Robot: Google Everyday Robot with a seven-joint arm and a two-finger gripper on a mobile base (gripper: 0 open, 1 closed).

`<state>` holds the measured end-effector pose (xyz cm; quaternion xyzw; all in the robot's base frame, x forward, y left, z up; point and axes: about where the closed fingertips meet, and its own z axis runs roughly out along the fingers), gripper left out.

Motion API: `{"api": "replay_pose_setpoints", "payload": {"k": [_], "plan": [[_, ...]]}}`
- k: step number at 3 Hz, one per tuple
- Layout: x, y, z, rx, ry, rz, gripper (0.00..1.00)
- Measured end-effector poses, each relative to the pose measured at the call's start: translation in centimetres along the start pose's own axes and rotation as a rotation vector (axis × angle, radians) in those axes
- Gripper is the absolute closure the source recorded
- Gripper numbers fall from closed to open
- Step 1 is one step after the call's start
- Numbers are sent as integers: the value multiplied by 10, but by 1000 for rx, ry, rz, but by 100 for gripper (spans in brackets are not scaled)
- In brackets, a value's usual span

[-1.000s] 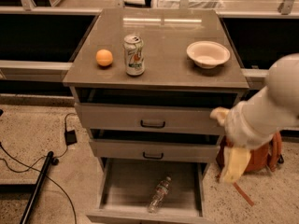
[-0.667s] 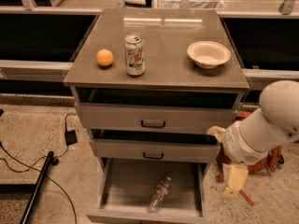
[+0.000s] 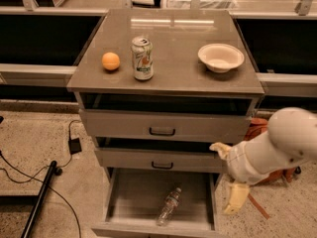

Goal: Pick water bottle from bottom drawer and place on counter

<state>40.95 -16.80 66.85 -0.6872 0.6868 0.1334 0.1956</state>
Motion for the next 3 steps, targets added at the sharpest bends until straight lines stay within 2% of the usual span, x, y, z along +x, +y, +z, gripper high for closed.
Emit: {"api": "replay_pose_setpoints", "payload": {"k": [1, 2, 3], "plan": [[12, -15, 75, 38, -142, -25, 0], [34, -22, 131, 59, -248, -56, 0], [41, -12, 161, 29, -290, -54, 0]]}}
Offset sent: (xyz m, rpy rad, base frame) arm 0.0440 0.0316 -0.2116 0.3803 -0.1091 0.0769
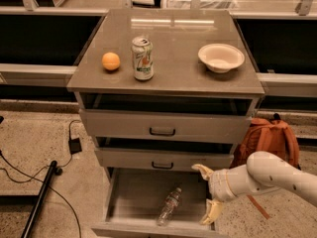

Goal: Pick water bottle from bottom drawer and place on counter

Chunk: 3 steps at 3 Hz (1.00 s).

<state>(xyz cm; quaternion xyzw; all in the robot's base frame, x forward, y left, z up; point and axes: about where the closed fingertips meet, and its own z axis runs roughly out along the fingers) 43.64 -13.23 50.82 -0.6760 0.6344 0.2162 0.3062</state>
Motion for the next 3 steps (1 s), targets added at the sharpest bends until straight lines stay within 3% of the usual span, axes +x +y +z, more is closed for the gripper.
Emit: {"api": "replay_pose_setpoints", "payload": {"k": [1, 2, 3], "plan": [[5, -5, 8, -7, -8, 4, 0], [40, -24, 43, 1, -7, 25, 0], [92, -26, 104, -33, -10, 70, 0]]}}
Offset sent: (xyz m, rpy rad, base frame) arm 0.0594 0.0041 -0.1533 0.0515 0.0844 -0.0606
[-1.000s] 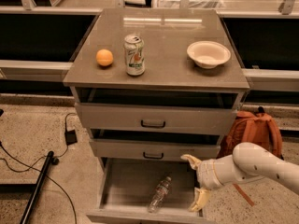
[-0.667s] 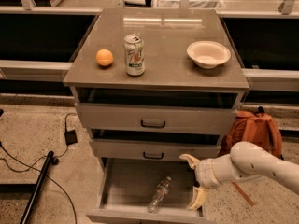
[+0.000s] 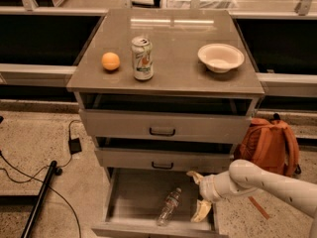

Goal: Pick water bottle from bottom drawer and place on counter

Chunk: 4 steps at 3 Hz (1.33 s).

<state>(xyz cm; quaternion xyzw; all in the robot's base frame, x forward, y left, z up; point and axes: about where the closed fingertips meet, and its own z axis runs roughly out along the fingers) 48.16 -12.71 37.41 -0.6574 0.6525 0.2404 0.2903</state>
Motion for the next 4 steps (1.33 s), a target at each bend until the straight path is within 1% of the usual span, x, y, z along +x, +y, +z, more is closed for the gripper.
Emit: {"api": "replay_pose_setpoints", "payload": {"k": [1, 2, 3, 4], "plan": [[0, 0, 0, 0, 0, -1, 0], [3, -8, 14, 8, 38, -73, 0], [36, -25, 45, -3, 114, -163, 0], [68, -32, 72, -49, 153, -258, 0]]}}
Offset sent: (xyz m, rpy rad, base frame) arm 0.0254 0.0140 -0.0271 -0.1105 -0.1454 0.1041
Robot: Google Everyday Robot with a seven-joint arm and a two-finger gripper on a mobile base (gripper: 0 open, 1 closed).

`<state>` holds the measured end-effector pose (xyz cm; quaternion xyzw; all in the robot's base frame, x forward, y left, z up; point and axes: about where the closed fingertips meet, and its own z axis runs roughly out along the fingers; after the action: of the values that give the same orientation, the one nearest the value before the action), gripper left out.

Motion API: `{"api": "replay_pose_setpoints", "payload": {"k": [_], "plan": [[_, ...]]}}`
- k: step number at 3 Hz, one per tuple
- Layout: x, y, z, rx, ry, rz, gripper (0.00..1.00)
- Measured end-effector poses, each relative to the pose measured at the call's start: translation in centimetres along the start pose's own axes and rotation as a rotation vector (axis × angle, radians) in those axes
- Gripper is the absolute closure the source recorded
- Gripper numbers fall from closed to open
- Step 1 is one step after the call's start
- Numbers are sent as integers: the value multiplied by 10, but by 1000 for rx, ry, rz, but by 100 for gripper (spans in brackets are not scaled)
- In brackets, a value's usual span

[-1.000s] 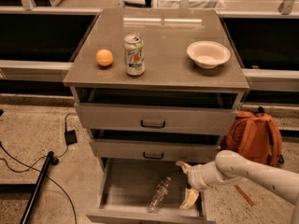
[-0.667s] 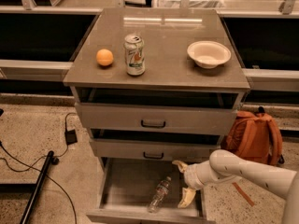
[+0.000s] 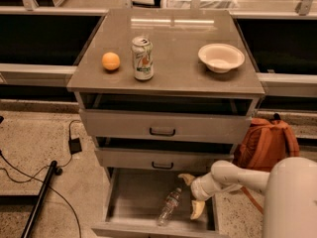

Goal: Pick water bottle from bottom drawer and place on counter

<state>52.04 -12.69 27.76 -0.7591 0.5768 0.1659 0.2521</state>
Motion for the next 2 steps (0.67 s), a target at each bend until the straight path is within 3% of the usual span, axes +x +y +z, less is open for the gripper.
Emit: {"api": "replay_pose_setpoints", "payload": {"k": [1, 2], "plan": [[16, 1, 19, -25, -51, -84, 0], [16, 1, 17, -49, -74, -137, 0]]}}
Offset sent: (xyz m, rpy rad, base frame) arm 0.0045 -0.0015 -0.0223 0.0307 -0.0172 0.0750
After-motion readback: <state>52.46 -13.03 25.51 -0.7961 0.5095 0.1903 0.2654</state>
